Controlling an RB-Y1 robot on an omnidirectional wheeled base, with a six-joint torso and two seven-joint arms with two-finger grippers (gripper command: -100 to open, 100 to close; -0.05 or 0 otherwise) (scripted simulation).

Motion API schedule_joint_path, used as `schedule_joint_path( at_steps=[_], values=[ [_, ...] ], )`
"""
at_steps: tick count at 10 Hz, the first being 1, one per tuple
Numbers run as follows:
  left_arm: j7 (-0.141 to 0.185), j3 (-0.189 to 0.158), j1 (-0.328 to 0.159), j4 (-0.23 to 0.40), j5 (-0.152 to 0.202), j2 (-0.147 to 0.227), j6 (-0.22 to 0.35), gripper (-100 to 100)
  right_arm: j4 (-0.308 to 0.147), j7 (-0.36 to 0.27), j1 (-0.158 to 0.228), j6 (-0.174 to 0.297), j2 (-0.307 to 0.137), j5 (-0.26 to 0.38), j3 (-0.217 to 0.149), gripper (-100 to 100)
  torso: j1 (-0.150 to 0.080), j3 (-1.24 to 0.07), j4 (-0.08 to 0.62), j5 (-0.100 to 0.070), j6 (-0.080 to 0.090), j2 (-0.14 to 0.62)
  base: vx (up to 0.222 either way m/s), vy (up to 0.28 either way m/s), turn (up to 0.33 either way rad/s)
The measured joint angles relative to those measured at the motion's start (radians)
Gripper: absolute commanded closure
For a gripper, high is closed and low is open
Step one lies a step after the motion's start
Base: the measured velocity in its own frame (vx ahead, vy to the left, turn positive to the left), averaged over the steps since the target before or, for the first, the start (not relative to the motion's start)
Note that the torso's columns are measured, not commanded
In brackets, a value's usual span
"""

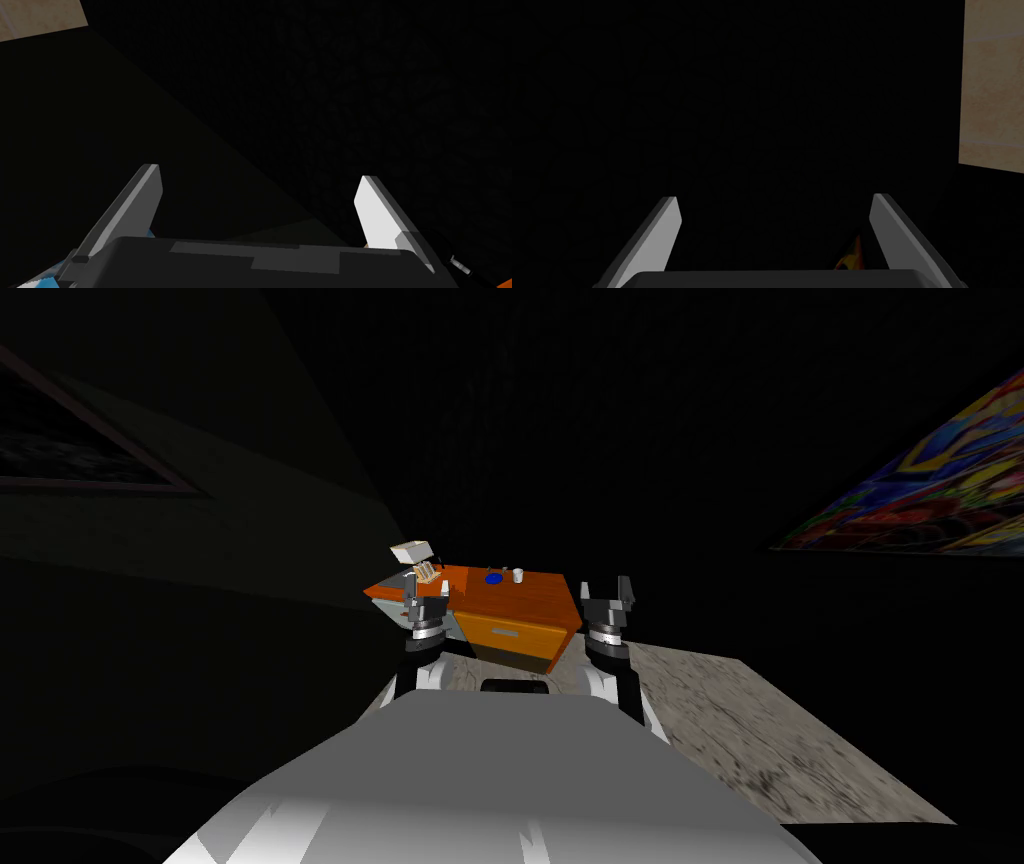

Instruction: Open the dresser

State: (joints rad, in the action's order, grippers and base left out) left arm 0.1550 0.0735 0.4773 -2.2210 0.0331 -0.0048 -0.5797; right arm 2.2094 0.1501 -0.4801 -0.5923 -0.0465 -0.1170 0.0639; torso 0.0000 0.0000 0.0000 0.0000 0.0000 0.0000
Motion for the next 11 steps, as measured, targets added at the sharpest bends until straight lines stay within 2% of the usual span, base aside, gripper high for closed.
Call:
schedule_joint_path(
  at_steps=[2, 9, 10, 11],
  values=[
    [0.000, 0.000, 0.000, 0.000, 0.000, 0.000, 0.000, 0, 0.000, 0.000, 0.000, 0.000, 0.000, 0.000, 0.000, 0, 0.000, -0.209, 0.105, 0.000, 0.000, 0.104, 0.000, 0.000, 0.000],
    [0.000, 0.000, 0.000, 0.000, 0.000, 0.000, 0.000, 0, 0.000, 0.000, 0.000, 0.000, 0.000, 0.000, 0.000, 0, 0.000, -1.234, 0.617, 0.000, 0.000, 0.618, 0.000, 0.000, 0.000],
    [0.000, 0.000, 0.000, 0.000, 0.000, 0.000, 0.000, -100, 0.000, 0.000, 0.000, 0.000, 0.000, 0.000, 0.000, 0, 0.000, -1.382, 0.691, 0.000, 0.000, 0.691, 0.000, 0.000, 0.000],
    [0.000, 0.001, 0.000, 0.005, 0.000, 0.018, 0.000, -100, 0.000, 0.000, 0.000, 0.000, 0.000, 0.000, 0.000, 0, 0.000, -1.451, 0.724, 0.000, 0.000, 0.725, 0.000, -0.003, -0.011]
  ],
)
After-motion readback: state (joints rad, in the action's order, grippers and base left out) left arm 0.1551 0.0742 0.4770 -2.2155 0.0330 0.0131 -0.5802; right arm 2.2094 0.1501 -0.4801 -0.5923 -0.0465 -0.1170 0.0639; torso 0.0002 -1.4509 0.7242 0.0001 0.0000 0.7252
